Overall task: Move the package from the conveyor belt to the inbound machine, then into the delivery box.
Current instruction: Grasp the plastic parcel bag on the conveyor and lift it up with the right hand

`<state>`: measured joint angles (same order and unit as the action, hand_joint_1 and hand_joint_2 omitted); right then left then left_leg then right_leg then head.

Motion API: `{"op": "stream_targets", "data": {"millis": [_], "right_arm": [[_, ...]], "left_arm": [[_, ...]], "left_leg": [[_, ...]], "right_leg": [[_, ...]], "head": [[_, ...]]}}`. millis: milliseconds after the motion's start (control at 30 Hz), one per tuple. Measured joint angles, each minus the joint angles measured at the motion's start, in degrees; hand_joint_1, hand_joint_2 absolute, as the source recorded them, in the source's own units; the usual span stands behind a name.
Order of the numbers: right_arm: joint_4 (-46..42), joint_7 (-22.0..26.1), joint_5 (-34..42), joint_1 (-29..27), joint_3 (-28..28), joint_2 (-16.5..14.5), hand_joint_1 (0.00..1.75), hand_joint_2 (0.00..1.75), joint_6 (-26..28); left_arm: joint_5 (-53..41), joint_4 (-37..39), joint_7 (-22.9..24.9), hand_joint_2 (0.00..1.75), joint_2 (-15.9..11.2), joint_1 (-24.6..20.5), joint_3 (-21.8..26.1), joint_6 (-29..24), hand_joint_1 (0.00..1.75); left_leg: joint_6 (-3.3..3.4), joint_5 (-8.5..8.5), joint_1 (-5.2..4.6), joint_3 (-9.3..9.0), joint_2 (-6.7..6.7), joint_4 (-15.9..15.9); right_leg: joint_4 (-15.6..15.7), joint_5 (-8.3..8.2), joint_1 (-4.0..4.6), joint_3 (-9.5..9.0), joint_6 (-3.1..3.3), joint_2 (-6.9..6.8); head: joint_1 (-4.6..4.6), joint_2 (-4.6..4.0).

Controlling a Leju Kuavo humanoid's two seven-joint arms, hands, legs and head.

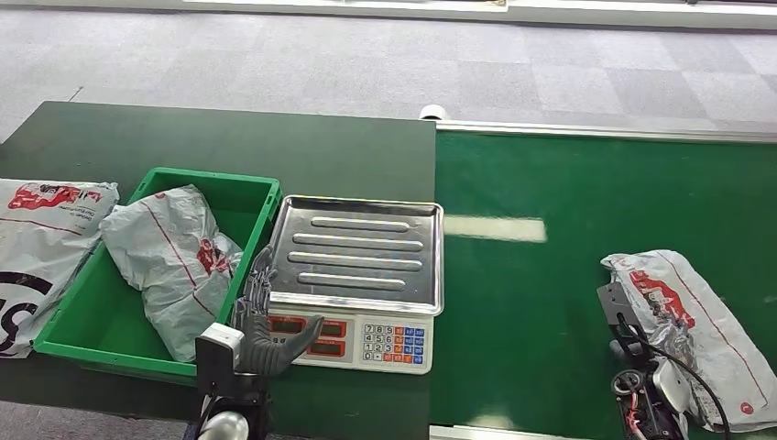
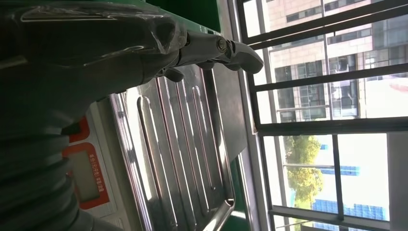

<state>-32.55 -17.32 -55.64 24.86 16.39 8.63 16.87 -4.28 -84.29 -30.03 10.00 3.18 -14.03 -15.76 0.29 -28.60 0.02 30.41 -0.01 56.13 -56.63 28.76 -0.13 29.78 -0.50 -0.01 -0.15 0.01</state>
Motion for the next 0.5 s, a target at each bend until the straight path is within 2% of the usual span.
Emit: {"op": "stream_targets", "data": {"millis": [500], "right_arm": [[3.49, 0.12, -2.68, 3.40, 1.16, 0.49, 1.75, 1.75, -2.60]], "left_arm": [[0.01, 1.32, -0.09, 1.75, 0.43, -0.64, 0.97, -0.69, 0.00]], "left_leg": [[-0.01, 0.01, 0.02, -0.04, 0.02, 0.00]], "right_leg": [[0.00, -0.03, -0.01, -0.05, 0.02, 0.01]], "head": [[0.01, 0.01]]}}
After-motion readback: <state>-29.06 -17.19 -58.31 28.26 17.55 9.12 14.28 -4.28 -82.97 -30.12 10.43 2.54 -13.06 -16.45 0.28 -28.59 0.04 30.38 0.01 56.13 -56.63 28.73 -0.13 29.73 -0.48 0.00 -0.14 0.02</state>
